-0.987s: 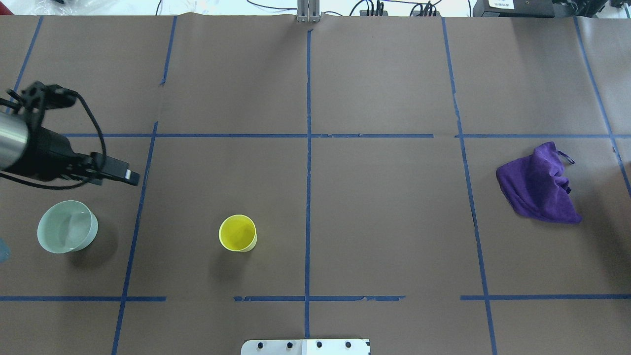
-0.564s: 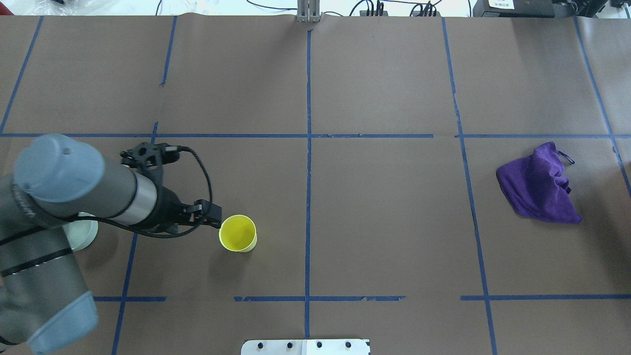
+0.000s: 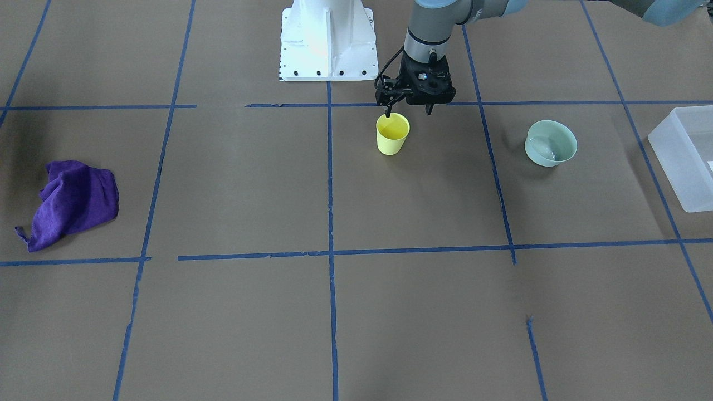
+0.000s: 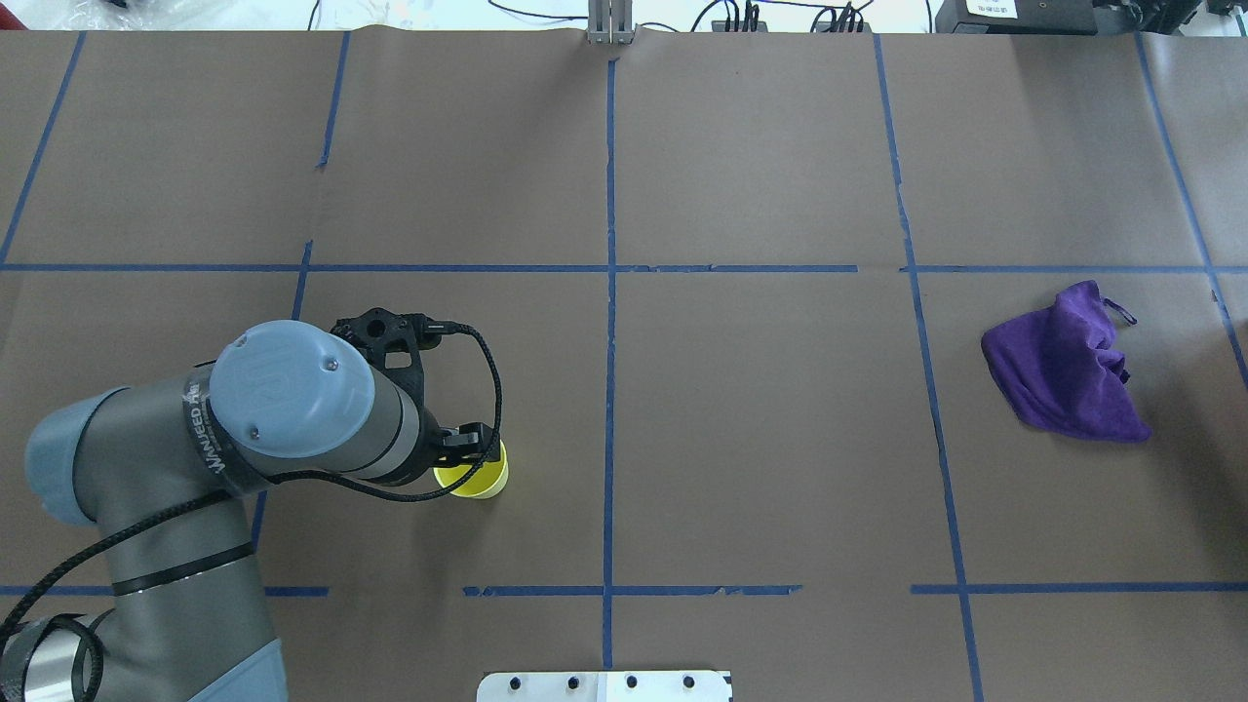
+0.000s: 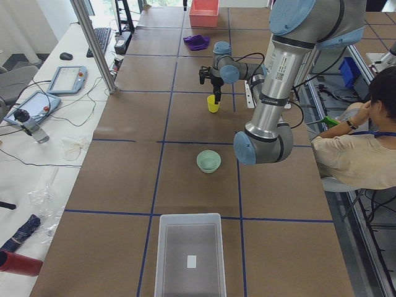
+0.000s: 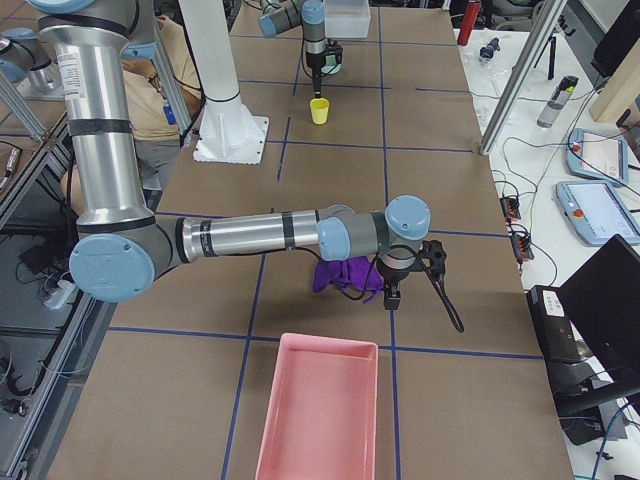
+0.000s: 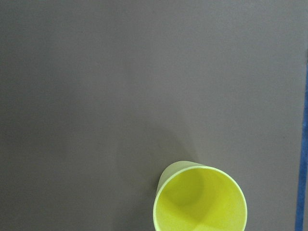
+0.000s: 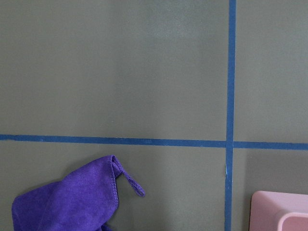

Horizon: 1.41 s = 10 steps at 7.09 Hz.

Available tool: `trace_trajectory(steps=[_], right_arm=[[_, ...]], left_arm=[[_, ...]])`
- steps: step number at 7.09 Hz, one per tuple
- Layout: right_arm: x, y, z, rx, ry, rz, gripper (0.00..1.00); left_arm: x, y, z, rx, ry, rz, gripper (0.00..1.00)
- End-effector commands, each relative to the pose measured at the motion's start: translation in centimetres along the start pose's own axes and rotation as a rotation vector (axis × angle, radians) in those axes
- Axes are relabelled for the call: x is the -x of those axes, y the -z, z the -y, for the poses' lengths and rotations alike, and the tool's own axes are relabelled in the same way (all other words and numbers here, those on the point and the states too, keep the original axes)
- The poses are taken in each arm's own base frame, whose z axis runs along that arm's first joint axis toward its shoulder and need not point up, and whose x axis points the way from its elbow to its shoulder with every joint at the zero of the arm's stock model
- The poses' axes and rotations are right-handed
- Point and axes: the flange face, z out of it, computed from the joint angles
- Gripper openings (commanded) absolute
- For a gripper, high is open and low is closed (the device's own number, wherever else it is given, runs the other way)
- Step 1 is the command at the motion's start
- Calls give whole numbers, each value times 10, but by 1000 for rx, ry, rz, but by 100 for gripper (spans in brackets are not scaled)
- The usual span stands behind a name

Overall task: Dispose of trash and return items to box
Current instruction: 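Lower the left gripper onto the yellow cup and grasp its rim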

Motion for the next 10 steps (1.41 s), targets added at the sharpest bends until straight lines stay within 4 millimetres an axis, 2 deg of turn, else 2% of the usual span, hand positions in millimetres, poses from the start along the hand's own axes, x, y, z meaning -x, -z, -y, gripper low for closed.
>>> trace_trajectory(steps=[1,3,4,5,6,7,8,9,10], right_arm=[[-2,-2,1,4,-3,-1,100],[-3,-3,0,6,-7,-1,100],[-3,-3,0,6,-7,0,100],[-4,-4,0,7,-8,0,100],[-4,-4,0,8,-9,0,100],[-7,-7,0,13,-13,-1,100],[-10,-10,3,19,-18,-2,100],[-11,-11,4,9,-9,0,100],[-13,-13,5,1,-1,1,100]], left_arm=[[0,-13,-2,-13,-6,28,100],[4,-27,0,-7,-9,51,100],[2,-45,4,-6,-5,59,98],[3,-51,5,-8,-7,47,87],[3,-63,8,-6,-6,51,69],[4,-63,7,-2,-12,41,8],[3,-63,7,1,-7,34,0],[2,-54,8,-3,-6,19,0],[-1,-26,8,-4,-8,-34,0]])
